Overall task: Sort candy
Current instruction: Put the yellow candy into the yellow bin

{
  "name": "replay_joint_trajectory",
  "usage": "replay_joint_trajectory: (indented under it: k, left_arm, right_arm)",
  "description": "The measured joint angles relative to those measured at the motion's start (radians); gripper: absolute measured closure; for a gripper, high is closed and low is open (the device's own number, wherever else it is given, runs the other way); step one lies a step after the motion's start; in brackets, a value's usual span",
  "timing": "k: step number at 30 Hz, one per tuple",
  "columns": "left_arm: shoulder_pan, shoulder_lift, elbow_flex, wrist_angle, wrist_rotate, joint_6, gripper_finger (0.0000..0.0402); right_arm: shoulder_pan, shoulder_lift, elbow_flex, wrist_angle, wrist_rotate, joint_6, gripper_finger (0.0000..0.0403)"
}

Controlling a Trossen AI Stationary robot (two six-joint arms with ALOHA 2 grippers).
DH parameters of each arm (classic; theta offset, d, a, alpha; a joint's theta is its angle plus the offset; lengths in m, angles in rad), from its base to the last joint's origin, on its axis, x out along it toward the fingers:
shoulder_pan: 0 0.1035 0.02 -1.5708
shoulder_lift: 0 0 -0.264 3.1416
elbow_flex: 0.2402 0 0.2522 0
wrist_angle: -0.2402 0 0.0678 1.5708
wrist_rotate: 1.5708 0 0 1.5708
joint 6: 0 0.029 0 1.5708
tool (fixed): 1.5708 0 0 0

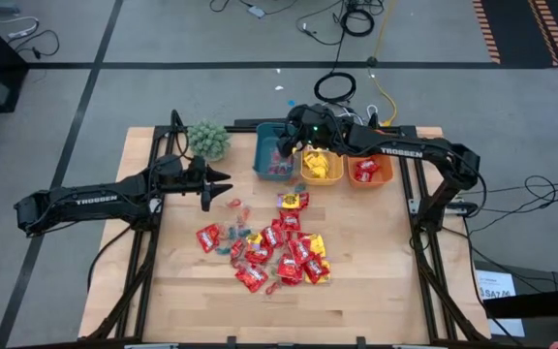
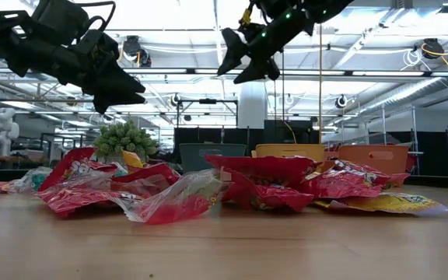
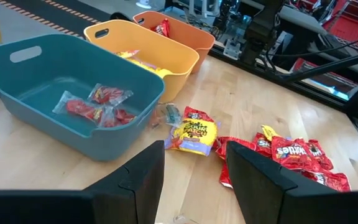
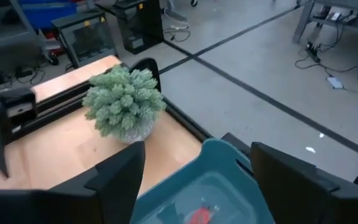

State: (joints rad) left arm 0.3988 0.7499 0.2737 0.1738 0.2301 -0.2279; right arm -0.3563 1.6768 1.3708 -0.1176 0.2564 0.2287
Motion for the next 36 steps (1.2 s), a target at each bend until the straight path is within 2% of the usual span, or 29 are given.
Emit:
replay_joint_trajectory:
  k: [4, 9, 15, 18, 23, 26, 32, 36]
  left_arm:
    - [0.0, 0.0, 0.0, 0.0, -0.004, 0.032, 0.022]
    - [0.0, 0.0, 0.0, 0.0, -0.004, 0.053, 0.022]
    - [0.0, 0.0, 0.0, 0.0, -0.004, 0.053, 0.022]
    - [0.0, 0.0, 0.0, 0.0, -0.004, 0.053, 0.022]
    - [0.0, 0.0, 0.0, -0.002, -0.004, 0.056, 0.022]
    - [0.0, 0.0, 0.0, -0.004, -0.004, 0.058, 0.022]
    - [0.0, 0.0, 0.0, -0.013, -0.004, 0.058, 0.022]
    - [0.0, 0.0, 0.0, -0.042, -0.004, 0.058, 0.022]
  right_arm:
    - [0.014, -0.053, 0.0, -0.128, 0.003, 0.067, 0.0126]
    - [0.068, -0.142, 0.0, -0.38, 0.047, 0.16, 0.0153]
    - [0.256, -0.196, 0.0, -0.643, 0.207, 0.334, 0.0189]
    - [0.376, -0.194, -0.008, -0.684, 0.285, 0.433, 0.0199]
    - [0.535, -0.154, -0.112, -0.575, 0.455, 0.564, 0.0201]
    - [0.581, -0.124, -0.214, -0.405, 0.548, 0.619, 0.0198]
    - [0.589, -0.006, -0.402, 0.075, 0.589, 0.573, 0.0196]
    - [0.562, 0.124, -0.439, 0.234, 0.585, 0.548, 0.0199]
